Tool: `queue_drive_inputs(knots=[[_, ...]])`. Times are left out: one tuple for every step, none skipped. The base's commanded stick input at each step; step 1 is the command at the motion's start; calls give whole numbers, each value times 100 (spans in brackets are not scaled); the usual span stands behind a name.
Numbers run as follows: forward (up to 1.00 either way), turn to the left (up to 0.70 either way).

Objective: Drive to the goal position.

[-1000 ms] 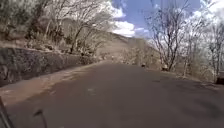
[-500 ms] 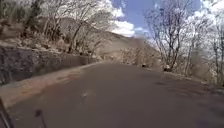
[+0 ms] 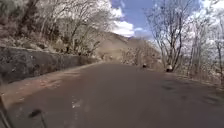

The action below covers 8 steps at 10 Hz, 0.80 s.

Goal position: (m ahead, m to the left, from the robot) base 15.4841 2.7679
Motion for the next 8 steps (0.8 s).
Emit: queue_drive_inputs(knots=[[70, 0], [70, 0], [70, 0], [70, 0], [70, 30], [70, 32], [70, 34], [70, 8]])
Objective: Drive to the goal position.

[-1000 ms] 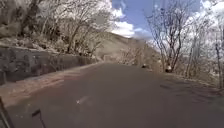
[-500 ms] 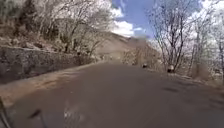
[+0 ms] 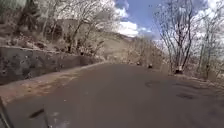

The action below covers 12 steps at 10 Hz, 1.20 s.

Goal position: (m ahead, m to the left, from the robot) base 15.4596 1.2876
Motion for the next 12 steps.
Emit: queue_drive_inputs(knots=[[70, 4], [70, 0], [70, 0], [70, 0], [70, 0], [70, 0], [70, 0], [70, 0], [70, 0], [70, 0], [70, 0], [70, 0]])
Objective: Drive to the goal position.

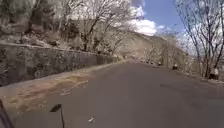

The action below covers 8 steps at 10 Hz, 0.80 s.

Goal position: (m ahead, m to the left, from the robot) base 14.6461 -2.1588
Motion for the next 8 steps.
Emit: queue_drive_inputs(knots=[[70, 0], [70, 0], [70, 0], [70, 0], [70, 1], [70, 1], [70, 2], [70, 1]])
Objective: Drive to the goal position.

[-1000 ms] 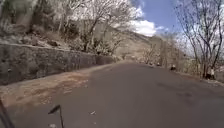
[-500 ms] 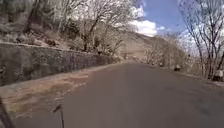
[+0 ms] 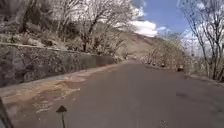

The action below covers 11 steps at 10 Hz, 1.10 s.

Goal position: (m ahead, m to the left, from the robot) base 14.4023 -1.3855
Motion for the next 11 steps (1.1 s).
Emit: queue_drive_inputs(knots=[[70, 0], [70, 0], [70, 0], [70, 0], [70, 0], [70, 0], [70, 0], [70, 0], [70, 0], [70, 0], [70, 0]])
